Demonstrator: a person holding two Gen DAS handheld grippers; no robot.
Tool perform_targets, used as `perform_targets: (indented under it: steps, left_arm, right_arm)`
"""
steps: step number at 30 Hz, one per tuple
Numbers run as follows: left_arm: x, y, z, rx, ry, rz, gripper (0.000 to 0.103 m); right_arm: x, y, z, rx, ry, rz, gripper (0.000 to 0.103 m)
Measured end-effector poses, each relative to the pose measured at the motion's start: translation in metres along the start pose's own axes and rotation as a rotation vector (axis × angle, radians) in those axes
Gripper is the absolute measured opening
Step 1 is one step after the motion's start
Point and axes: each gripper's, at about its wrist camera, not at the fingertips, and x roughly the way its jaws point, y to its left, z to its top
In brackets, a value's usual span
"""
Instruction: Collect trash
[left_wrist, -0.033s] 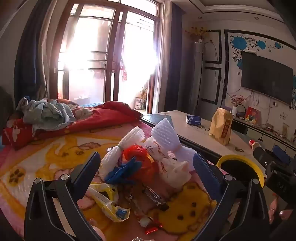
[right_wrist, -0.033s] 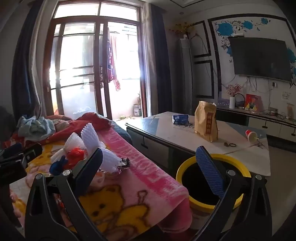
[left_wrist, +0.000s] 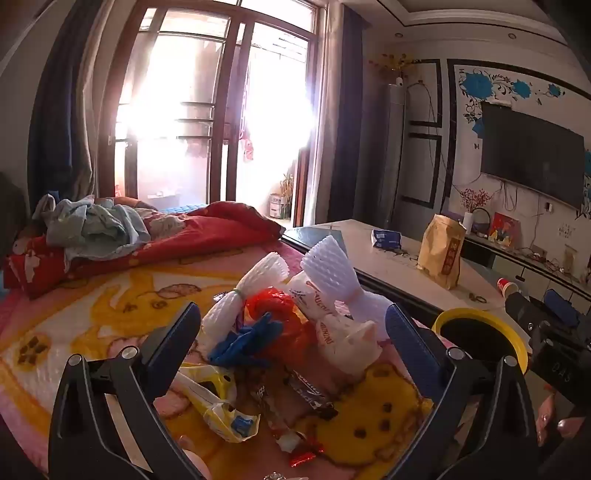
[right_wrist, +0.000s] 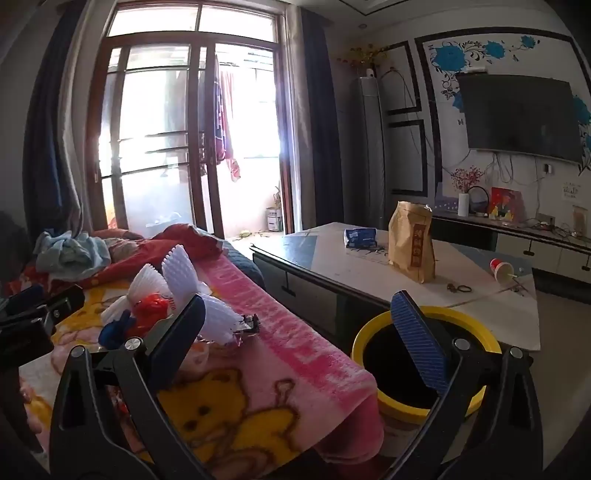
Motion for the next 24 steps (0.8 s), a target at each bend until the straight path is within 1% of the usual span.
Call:
perform_targets:
  steps: [4,5,12,20,22,24]
  left_arm:
    - [0.001,-0.001,0.0,-0.004,0.012,0.003,0.097]
    - [0.001,0.0,0.0,-0.009,0.015,-0.001,0.097]
    - [0.002,0.0,0.0,-0.016,0.014,-0.006,0.097]
    - [-0.001,-0.015,-0.003,-0.01,0.007,-0.016,0.097]
    - [-0.001,-0.007,0.001,-0.017,0.01,-0.023,0.097]
    - [-0.001,-0.007,0.002,-0.018,0.01,-0.023,0.097]
  right_arm:
    - [0.001,0.008,0.0,-0.004,-0.005,-0.012,0.092]
    - [0.001,0.002,-0.001,0.023,0.001,0.01,0.092]
    - [-0.005,0.002,0.001,0.024,0.005,0.008,0.092]
    - [0.002,0.003,-0.003,0.024,0.006,0.007,0.092]
    - [0.002,0.004,-0.003,0.019,0.007,0.003,0.092]
    - [0.003,0.002,-0.002,0.026,0.008,0.005,0.092]
